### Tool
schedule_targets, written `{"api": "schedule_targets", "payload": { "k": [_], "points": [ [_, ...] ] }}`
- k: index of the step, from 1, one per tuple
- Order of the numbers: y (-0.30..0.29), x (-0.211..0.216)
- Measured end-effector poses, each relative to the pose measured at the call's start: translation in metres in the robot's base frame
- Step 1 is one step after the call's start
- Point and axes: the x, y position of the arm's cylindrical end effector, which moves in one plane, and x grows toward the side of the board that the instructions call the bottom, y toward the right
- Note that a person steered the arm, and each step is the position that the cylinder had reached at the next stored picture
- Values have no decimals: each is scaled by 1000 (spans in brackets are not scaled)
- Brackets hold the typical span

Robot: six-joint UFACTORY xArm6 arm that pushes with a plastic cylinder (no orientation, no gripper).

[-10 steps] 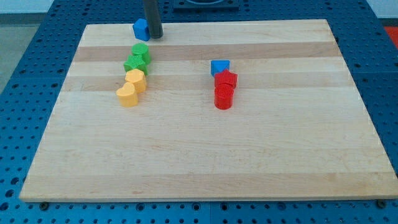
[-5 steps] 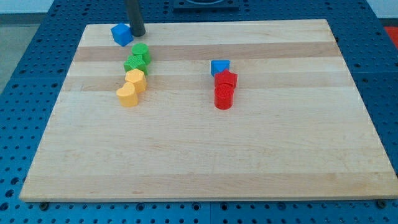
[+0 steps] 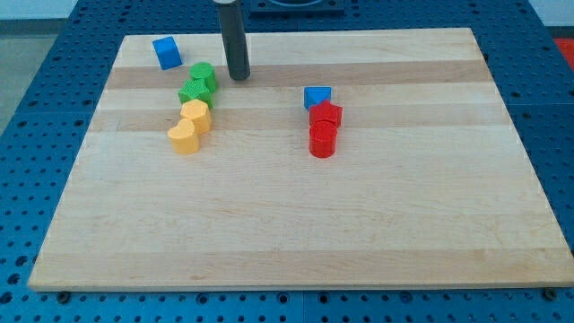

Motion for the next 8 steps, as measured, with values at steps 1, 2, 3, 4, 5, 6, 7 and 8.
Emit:
{"api": "schedule_targets", "payload": {
  "k": [1, 2, 3, 4, 5, 6, 7, 8],
  "points": [
    [-23, 7],
    [-52, 8],
    [-57, 15],
    [-64, 29],
    [-85, 30],
    [-92, 26],
    [-100, 18],
    [-115, 9]
  ]
}}
